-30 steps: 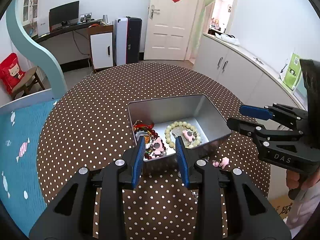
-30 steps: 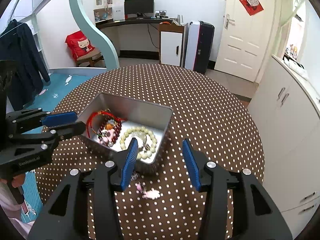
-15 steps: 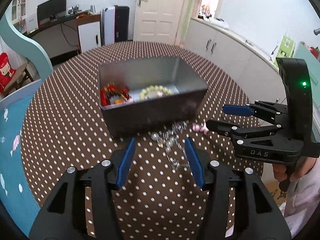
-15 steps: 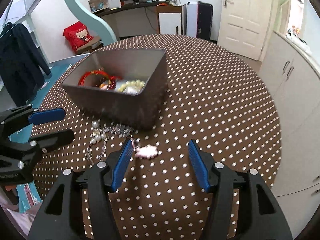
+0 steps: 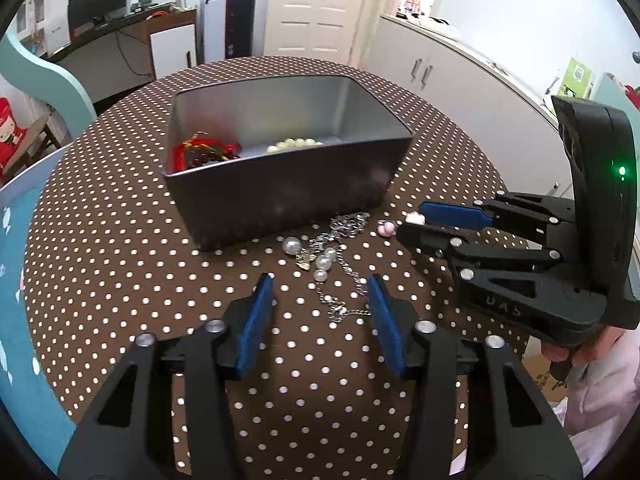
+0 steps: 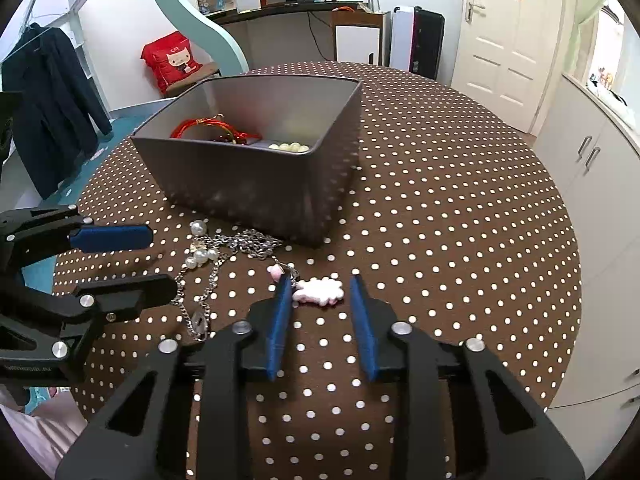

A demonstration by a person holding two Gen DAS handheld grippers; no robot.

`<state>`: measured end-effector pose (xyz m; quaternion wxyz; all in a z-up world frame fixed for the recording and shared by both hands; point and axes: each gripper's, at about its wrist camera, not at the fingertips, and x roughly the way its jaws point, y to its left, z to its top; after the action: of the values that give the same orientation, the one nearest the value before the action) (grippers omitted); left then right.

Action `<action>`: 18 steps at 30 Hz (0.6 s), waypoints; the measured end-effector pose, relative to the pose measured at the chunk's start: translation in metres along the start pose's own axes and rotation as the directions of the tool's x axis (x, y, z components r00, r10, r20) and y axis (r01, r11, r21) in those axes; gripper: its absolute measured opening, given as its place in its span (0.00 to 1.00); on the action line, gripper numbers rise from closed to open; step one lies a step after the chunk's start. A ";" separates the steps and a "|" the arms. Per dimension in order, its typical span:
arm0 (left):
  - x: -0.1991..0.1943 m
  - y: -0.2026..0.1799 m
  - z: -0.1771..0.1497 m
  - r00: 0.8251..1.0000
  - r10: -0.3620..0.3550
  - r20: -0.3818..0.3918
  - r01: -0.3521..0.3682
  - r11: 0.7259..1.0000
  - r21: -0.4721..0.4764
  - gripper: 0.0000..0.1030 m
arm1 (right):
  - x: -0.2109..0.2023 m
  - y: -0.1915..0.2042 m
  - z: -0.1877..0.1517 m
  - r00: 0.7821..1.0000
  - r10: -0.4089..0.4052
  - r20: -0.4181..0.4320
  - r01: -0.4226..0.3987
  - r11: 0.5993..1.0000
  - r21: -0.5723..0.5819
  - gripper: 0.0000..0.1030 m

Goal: Organize jewelry

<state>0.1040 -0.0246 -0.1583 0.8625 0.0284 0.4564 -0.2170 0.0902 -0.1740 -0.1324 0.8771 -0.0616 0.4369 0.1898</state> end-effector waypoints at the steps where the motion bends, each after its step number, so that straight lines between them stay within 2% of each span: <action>1: 0.002 -0.001 0.000 1.000 -0.002 -0.003 0.002 1.000 0.003 0.39 | 0.001 -0.001 -0.001 1.000 0.000 0.001 0.000 1.000 0.001 0.25; 2: 0.004 -0.003 0.000 1.000 -0.004 -0.007 0.004 1.000 0.010 0.37 | 0.001 -0.001 -0.001 1.000 0.003 0.002 -0.003 1.000 0.002 0.25; 6: 0.015 -0.006 0.000 0.999 -0.003 -0.036 0.004 1.000 0.021 0.19 | 0.001 0.001 -0.003 1.000 0.002 0.003 -0.002 1.000 -0.007 0.25; 10: 0.021 -0.008 0.002 0.999 0.029 -0.042 -0.028 0.999 0.040 0.03 | 0.000 0.000 -0.005 1.000 0.009 0.000 -0.009 1.000 0.000 0.24; 18: 0.015 -0.001 0.000 0.998 0.047 -0.029 -0.046 0.999 0.021 0.02 | -0.001 -0.001 -0.003 1.000 0.006 -0.004 -0.006 1.000 0.014 0.24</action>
<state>0.1104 -0.0305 -0.1701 0.8601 0.0509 0.4661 -0.2010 0.0880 -0.1760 -0.1331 0.8760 -0.0548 0.4402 0.1893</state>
